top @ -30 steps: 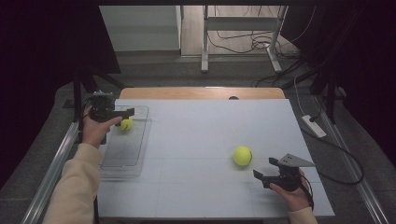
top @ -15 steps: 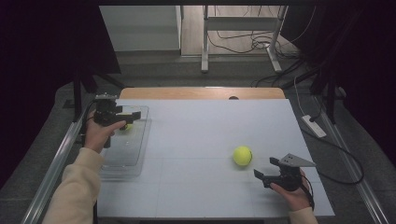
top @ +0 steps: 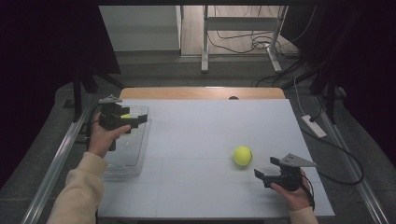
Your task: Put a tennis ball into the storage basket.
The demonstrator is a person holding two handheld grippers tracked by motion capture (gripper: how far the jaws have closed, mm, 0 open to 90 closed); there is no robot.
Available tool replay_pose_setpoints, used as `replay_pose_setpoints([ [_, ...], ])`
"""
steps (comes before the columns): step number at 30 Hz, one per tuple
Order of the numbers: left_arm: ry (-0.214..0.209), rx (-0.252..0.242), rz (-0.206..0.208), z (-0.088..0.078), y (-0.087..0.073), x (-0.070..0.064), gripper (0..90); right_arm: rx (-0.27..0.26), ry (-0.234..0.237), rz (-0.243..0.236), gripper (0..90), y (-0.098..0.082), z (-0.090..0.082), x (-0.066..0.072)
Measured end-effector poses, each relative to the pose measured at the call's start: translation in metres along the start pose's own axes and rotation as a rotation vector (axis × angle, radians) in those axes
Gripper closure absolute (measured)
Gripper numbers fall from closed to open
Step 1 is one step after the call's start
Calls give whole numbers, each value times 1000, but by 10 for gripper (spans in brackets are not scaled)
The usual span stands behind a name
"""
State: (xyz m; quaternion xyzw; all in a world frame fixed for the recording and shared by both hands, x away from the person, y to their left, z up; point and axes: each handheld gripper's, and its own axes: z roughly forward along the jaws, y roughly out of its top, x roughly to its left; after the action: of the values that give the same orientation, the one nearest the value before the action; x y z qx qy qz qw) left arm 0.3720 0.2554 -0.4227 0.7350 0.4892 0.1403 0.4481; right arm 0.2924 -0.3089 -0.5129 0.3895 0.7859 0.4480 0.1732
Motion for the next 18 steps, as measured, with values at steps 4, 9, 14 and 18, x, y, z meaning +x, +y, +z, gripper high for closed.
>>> replay_pose_setpoints([
  [4,-11,5,10,3,-1,-5,84,4,2,-3,124,0,1,0],
  [9,-15,12,17,6,-2,-8,84,2,-3,-1,124,-1,-1,0],
  [14,-25,14,30,8,-1,-15,85,3,-5,-1,124,-2,-1,0],
  [18,-36,17,42,10,-2,-21,85,2,-8,-4,124,-1,-2,1],
])
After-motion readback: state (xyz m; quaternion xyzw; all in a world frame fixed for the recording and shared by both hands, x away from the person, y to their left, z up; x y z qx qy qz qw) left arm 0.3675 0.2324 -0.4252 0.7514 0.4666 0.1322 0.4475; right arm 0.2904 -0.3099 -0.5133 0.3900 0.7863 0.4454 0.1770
